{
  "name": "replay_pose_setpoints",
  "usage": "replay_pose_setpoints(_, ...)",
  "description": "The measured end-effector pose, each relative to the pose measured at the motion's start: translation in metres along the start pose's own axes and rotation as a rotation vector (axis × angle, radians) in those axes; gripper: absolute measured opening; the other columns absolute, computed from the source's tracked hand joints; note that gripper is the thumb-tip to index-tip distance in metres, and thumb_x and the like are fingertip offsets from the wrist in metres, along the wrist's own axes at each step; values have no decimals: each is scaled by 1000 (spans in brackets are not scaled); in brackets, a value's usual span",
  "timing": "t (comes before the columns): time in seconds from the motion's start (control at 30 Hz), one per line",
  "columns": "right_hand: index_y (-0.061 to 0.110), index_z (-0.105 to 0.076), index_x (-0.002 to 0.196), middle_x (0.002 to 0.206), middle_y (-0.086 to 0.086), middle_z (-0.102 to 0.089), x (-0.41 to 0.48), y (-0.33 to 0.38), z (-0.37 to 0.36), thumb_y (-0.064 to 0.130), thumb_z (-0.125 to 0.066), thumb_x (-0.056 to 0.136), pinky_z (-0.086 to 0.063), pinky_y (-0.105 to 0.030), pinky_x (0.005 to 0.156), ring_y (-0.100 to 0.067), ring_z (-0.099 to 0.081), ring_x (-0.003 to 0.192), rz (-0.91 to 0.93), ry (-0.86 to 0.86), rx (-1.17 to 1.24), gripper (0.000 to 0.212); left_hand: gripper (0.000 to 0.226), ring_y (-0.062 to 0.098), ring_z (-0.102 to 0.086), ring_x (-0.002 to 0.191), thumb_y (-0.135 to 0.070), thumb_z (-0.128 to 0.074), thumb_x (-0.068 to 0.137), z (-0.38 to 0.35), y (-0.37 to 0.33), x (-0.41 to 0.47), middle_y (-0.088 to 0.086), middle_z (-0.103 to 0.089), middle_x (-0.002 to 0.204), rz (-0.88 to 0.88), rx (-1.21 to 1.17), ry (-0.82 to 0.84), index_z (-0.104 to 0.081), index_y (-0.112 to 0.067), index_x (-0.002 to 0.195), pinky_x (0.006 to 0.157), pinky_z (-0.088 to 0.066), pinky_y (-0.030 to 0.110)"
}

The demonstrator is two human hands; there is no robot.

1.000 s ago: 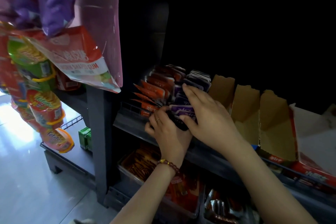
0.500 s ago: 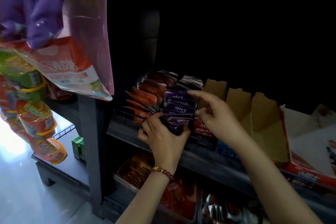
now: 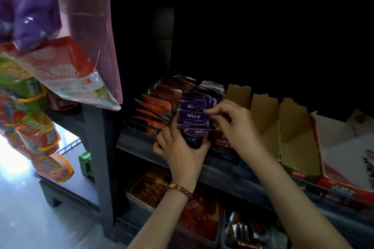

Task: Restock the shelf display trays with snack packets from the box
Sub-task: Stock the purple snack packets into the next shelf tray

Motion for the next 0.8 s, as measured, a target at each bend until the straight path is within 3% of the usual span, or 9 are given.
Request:
replay_pose_setpoints(0.07,21,-70,89,90,18,-60,-4,-1,-3,2,-59,89,-55,-37,71,-1,-60,86,0,-14,-62,23,86,27,-35,115,-41,-85,54,0,0,0,13,-52,120,8,-5,6,-49,-7,125,96,-27,51)
replay_pose_setpoints(0.13,23,-70,90,92,17,-60,-5,-3,-5,2,-59,89,-56,-40,68,-5,-61,87,-1,7,-78,23,85,28,-36,116,-42,-84,54,0,1,0,13,-53,120,16,-2,17,-49,-8,125,95,-27,51)
replay_pose_setpoints(0.27,34,-67,91,101,12,-58,5,-2,9,-4,-53,89,-48,-21,83,1,-56,93,-85,92,110,41,82,29,-38,113,-51,-72,57,1,1,1,12,-53,117,21,0,22,-49,-8,123,94,-27,50)
replay_pose_setpoints(0.37,31,-56,120,125,16,-46,9,1,14,-16,-41,86,-33,-6,97,14,-41,113,-56,54,42,59,82,29,-38,114,-55,-65,57,2,0,2,10,-53,118,14,7,17,-47,-11,124,95,-28,51)
replay_pose_setpoints(0.43,30,-35,143,146,14,-30,8,-1,-5,-20,-41,83,-19,-14,111,1,-25,136,34,178,-137,79,83,27,-37,115,-54,-67,57,2,0,1,10,-52,120,8,3,18,-45,-13,126,95,-28,51)
replay_pose_setpoints(0.5,35,-21,146,151,16,-20,9,-7,-13,-22,-44,81,-13,-25,116,-10,-16,143,96,255,-247,89,83,28,-38,114,-53,-69,57,1,1,1,10,-53,120,8,8,22,-47,-11,125,95,-27,50)
replay_pose_setpoints(0.57,29,-29,145,150,13,-27,15,-8,-9,-19,-47,82,-17,-30,116,-12,-23,141,169,255,-312,82,82,28,-39,114,-56,-64,58,0,2,2,11,-53,120,14,27,30,-50,-9,124,96,-27,50)
replay_pose_setpoints(0.7,21,-53,134,138,10,-49,9,-5,-1,-14,-47,82,-30,-16,105,0,-40,126,151,95,-266,63,81,28,-39,113,-57,-62,58,0,1,2,9,-53,117,7,24,24,-49,-11,124,96,-26,49)
replay_pose_setpoints(0.8,18,-63,123,126,9,-59,3,-3,-1,-1,-56,86,-41,-15,93,4,-48,112,150,-36,-255,42,82,27,-38,113,-53,-69,56,0,2,1,10,-53,117,-5,27,18,-46,-13,124,95,-26,49)
Point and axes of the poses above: each hand's wrist, its own x-axis towards the middle knuckle, its own z-axis out of the back of the hand, y = z × x, the point moved 5 cm from there along x, towards the middle knuckle
